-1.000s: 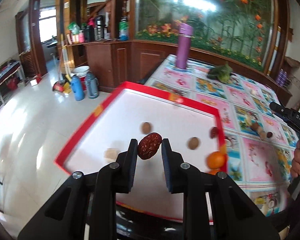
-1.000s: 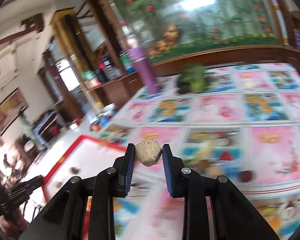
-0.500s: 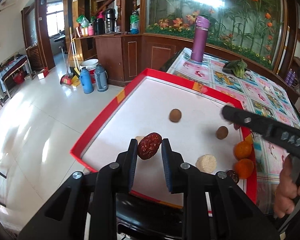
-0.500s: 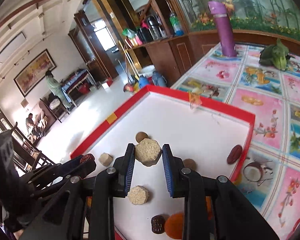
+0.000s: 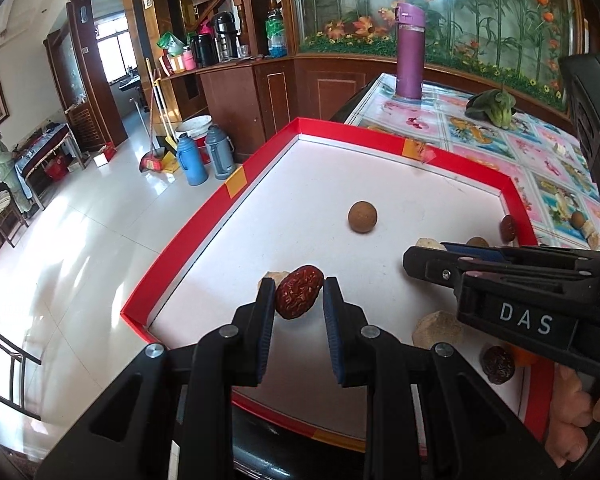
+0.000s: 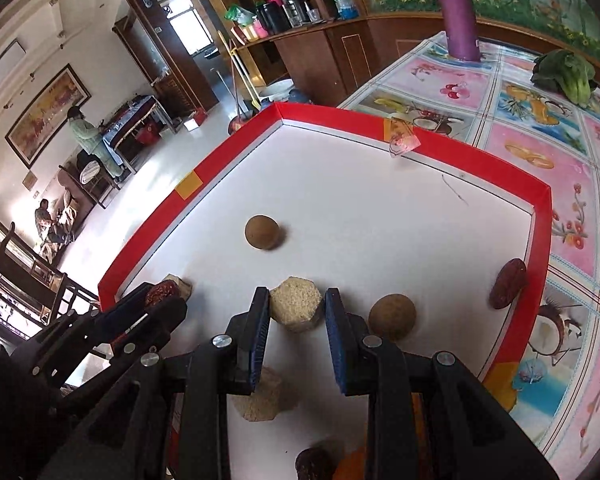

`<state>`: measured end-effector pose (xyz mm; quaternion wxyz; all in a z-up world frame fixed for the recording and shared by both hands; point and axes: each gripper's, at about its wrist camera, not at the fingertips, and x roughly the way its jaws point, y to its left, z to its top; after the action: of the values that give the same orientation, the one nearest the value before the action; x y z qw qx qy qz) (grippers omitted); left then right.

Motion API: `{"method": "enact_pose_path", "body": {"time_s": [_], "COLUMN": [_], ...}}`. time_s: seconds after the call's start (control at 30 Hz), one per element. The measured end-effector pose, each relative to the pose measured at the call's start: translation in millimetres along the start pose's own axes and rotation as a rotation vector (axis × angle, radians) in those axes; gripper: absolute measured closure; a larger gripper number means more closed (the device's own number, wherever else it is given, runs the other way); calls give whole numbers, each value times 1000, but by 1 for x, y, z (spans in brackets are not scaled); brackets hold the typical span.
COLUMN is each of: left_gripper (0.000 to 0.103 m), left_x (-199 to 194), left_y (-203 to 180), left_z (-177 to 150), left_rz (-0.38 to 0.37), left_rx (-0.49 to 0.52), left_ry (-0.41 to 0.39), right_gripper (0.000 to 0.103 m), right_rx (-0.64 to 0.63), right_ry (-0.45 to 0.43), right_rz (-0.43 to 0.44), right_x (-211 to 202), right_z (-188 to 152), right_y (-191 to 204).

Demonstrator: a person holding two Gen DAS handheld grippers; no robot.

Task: Organize fruits
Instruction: 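Carry the red date in the left tool over the tray while the right tool carries its cake, then open the left tool to drop the date while the right tool releases its cake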

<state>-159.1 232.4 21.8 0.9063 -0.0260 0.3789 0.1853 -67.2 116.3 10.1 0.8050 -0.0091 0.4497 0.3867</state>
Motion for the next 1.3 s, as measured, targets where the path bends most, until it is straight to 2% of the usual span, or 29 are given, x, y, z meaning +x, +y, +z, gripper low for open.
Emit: {"method": "enact_pose_path", "body": {"time_s": [0.33, 0.5, 0.6, 0.63, 0.67, 0.87, 1.0, 1.07, 1.13, 1.3], "left_gripper": [77, 74, 54, 46, 45, 45, 44, 37, 34, 34], "left_x": [5, 7, 7, 8, 8, 7, -2, -8, -16, -31], "left_y": [-5, -7, -11, -13, -15, -18, -19, -23, -28, -46], "left_z": [0, 2, 3, 3, 3, 4, 8, 11, 14, 20], "left_rz": [61, 75, 70, 74, 77, 78, 72, 69, 62, 19], "left_rx": [39, 51, 59, 65, 69, 72, 60, 61, 62, 80], "left_ry": [-2, 5, 12, 12, 11, 23, 9, -5, -26, -42], "right_gripper": [76, 76, 73, 67, 63, 63, 63, 60, 59, 59], "right_rx": [1, 23, 35, 37, 37, 57, 80, 99, 123, 186], "right_ry": [-2, -7, -11, -18, -24, -128, -207, -242, -268, -330], "right_rz": [4, 37, 72, 78, 82, 146, 147, 135, 130, 93], "right_x": [-5, -8, -12, -15, -17, -42, -62, -72, -81, -104], "right_z": [-2, -3, -4, -4, -4, -5, -4, -5, -6, -11], "right_y": [-1, -10, -13, -14, -15, -28, -44, -55, -67, -103]}}
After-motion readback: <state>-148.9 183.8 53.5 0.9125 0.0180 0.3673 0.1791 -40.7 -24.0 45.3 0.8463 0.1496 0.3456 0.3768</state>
